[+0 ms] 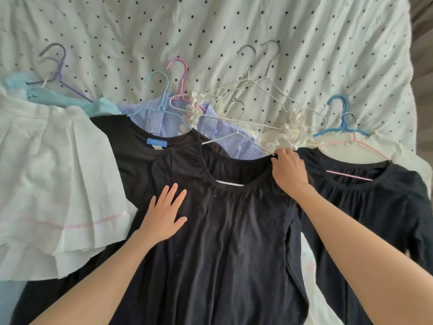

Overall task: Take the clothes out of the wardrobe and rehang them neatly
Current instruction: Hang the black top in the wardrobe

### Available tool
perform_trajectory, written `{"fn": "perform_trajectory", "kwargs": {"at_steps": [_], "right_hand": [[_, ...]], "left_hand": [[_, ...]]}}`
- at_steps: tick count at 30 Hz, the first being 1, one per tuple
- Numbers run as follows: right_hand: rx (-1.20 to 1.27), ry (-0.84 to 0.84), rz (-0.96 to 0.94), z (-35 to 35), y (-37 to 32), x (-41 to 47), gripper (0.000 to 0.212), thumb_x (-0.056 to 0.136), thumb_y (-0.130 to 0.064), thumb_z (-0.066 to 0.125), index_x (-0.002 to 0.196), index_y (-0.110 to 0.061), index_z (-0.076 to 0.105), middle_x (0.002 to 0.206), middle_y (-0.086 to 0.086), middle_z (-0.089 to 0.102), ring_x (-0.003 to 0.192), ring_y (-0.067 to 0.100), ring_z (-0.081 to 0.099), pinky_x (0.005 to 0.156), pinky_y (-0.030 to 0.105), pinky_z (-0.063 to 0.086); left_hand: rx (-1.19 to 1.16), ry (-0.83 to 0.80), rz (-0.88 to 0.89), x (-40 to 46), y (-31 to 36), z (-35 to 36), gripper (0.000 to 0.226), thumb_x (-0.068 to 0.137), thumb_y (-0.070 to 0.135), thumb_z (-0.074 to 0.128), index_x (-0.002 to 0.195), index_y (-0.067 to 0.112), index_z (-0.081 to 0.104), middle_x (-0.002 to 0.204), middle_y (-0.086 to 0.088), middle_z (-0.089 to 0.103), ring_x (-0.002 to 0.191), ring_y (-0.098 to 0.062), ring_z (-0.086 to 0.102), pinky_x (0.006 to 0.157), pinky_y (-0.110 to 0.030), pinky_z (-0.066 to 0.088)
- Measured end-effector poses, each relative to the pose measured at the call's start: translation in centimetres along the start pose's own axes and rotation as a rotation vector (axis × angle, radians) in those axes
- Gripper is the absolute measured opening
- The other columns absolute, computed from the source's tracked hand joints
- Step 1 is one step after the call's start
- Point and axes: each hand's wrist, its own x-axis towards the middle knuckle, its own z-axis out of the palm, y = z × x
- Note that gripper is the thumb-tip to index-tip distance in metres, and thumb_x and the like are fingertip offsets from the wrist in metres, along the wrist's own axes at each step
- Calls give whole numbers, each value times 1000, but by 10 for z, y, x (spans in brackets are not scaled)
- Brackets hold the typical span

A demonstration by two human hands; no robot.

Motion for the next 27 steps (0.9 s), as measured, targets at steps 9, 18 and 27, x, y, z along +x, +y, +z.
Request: {"fn": "perform_trajectory", "kwargs": {"at_steps": [9, 18, 27], "right_hand": [[496, 128, 168, -52, 17, -110, 28, 99, -22, 41, 115, -6, 58, 112, 9, 63, 109, 30, 54, 101, 40, 31], [706, 487, 253, -137, 139, -290, 26, 96, -22, 49, 113, -8, 63, 101, 5, 65, 105, 28, 56, 106, 44, 31], [855, 822, 411, -125, 277, -542, 21, 91, -14, 58, 107, -6, 67, 92, -2, 65, 91, 15, 59, 83, 25, 42]], "left_hand": [[-143, 453, 17, -61, 53, -40, 57, 94, 19, 50, 145, 13, 26, 155, -14, 11, 143, -30, 5, 114, -42, 17], [0, 866, 359, -145, 181, -131, 46, 96, 25, 48, 136, 5, 42, 134, -21, 46, 127, -39, 40, 105, -51, 31], [77, 913, 924, -270, 375, -92, 53, 94, 47, 32, 79, 9, 65, 67, -5, 61, 57, -19, 58, 53, -32, 51]]}}
